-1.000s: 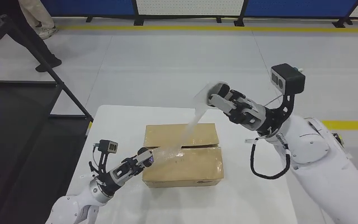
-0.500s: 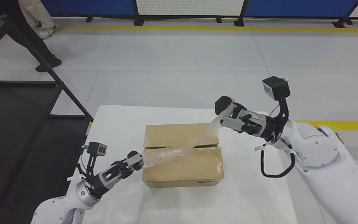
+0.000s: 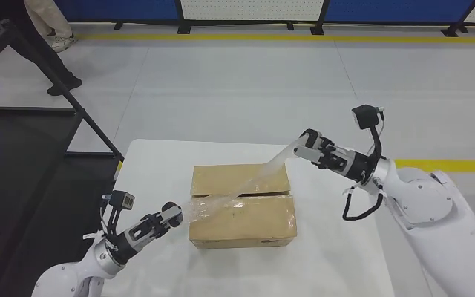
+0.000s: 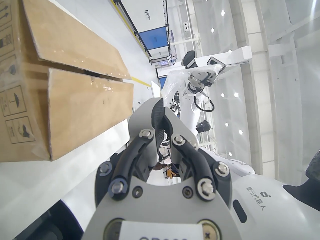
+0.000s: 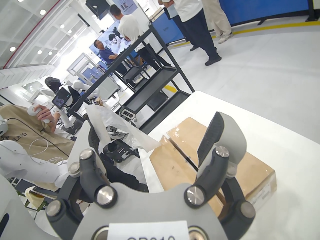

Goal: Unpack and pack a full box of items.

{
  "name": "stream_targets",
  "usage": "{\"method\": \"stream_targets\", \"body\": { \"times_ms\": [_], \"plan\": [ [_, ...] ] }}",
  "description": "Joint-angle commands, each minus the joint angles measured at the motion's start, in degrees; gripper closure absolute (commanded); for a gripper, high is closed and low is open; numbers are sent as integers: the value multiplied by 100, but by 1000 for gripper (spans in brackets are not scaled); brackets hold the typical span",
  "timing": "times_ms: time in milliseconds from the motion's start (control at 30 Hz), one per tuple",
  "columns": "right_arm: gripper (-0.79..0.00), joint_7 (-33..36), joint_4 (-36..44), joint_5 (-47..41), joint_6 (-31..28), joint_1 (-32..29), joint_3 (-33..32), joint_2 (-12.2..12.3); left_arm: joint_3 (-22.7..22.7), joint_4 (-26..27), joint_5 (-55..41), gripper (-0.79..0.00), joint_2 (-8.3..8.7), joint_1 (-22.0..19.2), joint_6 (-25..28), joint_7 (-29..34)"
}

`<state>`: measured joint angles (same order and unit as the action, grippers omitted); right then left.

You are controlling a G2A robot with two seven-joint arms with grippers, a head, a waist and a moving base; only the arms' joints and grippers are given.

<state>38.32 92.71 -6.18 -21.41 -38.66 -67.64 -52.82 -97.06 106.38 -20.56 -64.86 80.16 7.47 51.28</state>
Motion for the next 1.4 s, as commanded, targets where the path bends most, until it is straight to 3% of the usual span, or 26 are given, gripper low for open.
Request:
{"method": "stream_targets", "body": {
  "times_ms": [0,500,967,1367],
  "plan": [
    [-785,45,-62,4,132,-20,-6,-2,4,-44,16,0,11,-23,-44,7],
    [-785,327,-453,554,1161,-289,-138,35,220,-452,316,0,93,-432,-292,90],
    [-785,321,-773,854,1694,-544,-419,79,244,-438,506,0,156,-408,-245,-51],
    [-785,387,-1230,943,1623,-502,-422,57,260,-435,451,0,200,-355,-216,-97]
  ]
}}
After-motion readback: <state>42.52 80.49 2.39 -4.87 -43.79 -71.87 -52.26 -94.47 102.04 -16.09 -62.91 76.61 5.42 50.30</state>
